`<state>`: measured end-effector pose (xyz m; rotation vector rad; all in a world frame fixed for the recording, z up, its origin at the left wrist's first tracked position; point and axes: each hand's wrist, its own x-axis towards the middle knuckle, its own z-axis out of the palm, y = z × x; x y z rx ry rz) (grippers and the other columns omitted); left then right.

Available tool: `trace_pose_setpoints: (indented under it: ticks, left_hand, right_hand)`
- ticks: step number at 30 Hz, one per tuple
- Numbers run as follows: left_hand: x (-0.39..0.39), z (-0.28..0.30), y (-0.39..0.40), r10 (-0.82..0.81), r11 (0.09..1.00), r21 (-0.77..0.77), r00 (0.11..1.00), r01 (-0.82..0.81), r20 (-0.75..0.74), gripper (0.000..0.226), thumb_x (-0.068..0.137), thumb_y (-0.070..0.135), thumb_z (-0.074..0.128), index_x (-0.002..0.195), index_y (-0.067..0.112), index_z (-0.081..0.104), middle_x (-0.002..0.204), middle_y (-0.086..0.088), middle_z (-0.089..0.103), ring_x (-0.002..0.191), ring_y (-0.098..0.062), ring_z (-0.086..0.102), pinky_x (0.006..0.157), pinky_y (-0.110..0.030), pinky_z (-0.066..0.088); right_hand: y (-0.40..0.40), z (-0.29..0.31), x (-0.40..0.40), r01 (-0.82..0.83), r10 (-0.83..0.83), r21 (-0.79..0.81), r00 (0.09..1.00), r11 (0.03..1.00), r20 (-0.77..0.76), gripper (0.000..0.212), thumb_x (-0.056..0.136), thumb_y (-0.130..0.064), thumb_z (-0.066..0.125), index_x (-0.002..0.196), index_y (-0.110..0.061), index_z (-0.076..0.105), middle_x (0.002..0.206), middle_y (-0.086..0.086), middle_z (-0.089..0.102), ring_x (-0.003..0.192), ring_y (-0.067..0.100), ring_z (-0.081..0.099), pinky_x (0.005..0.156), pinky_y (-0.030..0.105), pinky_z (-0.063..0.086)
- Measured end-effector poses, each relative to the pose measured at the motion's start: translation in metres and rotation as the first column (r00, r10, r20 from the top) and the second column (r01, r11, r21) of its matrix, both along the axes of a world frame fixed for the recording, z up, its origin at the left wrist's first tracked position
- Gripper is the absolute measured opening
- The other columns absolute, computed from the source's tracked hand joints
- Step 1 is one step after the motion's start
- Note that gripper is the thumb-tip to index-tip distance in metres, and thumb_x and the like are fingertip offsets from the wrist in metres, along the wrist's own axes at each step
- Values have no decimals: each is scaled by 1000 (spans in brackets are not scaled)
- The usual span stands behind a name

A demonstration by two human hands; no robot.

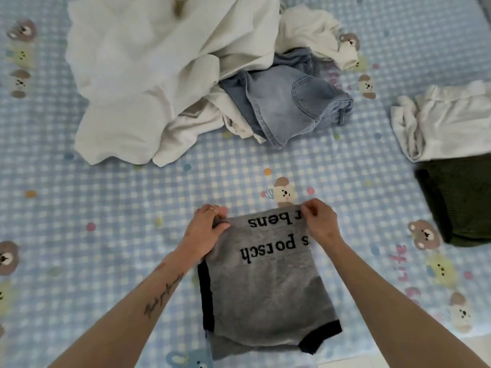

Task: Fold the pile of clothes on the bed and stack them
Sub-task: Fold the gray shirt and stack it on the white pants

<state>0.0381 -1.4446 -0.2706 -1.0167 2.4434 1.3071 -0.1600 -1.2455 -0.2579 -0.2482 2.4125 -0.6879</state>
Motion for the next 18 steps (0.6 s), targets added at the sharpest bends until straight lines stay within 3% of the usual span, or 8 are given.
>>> trace_pose_setpoints:
  ticks: [2, 3, 5, 7, 10, 15, 18]
  left_hand:
    - [-9, -2, -4, -142, 990, 7, 971, 144, 193, 34, 85, 23, 67, 115, 19, 51, 125, -3, 54, 117, -25, 50, 100, -39, 42]
    - [-11, -1, -6, -207, 977, 18, 929, 212, 307, 38, 84, 25, 68, 117, 20, 49, 123, -1, 54, 115, -24, 51, 97, -38, 44]
    - [-12, 1, -9, -209, 978, 74, 898, 195, 386, 24, 84, 24, 69, 102, 21, 53, 109, 2, 60, 101, -20, 59, 81, -28, 49]
    - [-15, 7, -13, -80, 988, 148, 941, 32, 330, 16, 83, 18, 70, 83, 21, 54, 91, 4, 62, 85, -15, 62, 61, -17, 47]
    - [-38, 29, -8, 162, 931, 287, 959, -227, 234, 12, 83, 7, 69, 83, 14, 59, 90, 1, 65, 84, -16, 62, 60, -19, 50]
    - [-143, 63, 43, 121, 951, 280, 991, -133, 62, 9, 85, 10, 66, 84, 18, 62, 84, -8, 66, 80, -21, 63, 60, -24, 51]
    - [-228, 82, 89, 39, 963, 268, 998, -23, -55, 15, 84, 12, 68, 80, 24, 59, 77, -2, 64, 70, -14, 61, 63, -28, 48]
  right_hand:
    - [5, -1, -7, 32, -25, -57, 992, 998, 121, 11, 93, -27, 58, 98, -17, 59, 99, 2, 67, 91, 19, 62, 80, 33, 49]
    - [2, 1, -7, 42, -21, -91, 974, 995, 225, 23, 89, -31, 64, 106, -17, 58, 104, 1, 66, 95, 18, 62, 85, 34, 50]
    - [-4, 2, -7, -38, 69, -94, 934, 995, 351, 43, 80, -35, 73, 115, -19, 54, 107, -3, 62, 97, 14, 61, 80, 28, 51]
    - [-6, 5, -10, -202, 210, -57, 922, 978, 325, 28, 81, -33, 73, 103, -19, 61, 95, -3, 64, 91, 14, 62, 67, 21, 46]
    - [21, 27, -29, -192, 223, -126, 924, 973, 311, 11, 86, -25, 68, 84, -17, 61, 78, -3, 61, 78, 15, 58, 60, 20, 39]
    - [109, 74, -69, -99, 140, -203, 971, 974, 195, 11, 89, -17, 63, 81, -15, 55, 74, -1, 57, 66, 8, 51, 56, 16, 37]
    - [158, 93, -104, 61, -25, -256, 990, 965, 139, 11, 87, -11, 64, 81, -15, 56, 71, -2, 58, 64, 5, 51, 59, 17, 39]
